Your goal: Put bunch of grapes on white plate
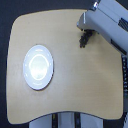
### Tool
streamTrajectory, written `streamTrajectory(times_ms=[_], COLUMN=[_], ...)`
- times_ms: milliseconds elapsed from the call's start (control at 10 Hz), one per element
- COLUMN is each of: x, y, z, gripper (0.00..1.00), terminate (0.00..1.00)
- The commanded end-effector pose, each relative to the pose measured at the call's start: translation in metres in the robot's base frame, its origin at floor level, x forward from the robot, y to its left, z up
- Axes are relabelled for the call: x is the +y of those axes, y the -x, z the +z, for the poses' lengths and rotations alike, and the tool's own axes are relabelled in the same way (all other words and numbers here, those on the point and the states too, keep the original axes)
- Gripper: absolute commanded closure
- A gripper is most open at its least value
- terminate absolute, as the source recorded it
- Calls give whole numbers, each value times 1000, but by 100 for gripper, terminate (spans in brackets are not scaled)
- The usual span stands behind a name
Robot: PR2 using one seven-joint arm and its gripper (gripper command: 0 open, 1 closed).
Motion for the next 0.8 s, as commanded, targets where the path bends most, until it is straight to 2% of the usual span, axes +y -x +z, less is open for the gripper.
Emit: streamTrajectory(times_ms=[0, 300, 700], x=[7, 9, 15], y=[-1, -4, 8], z=[-30, -38, -35], gripper=[0, 0, 0], terminate=[0, 0, 0])
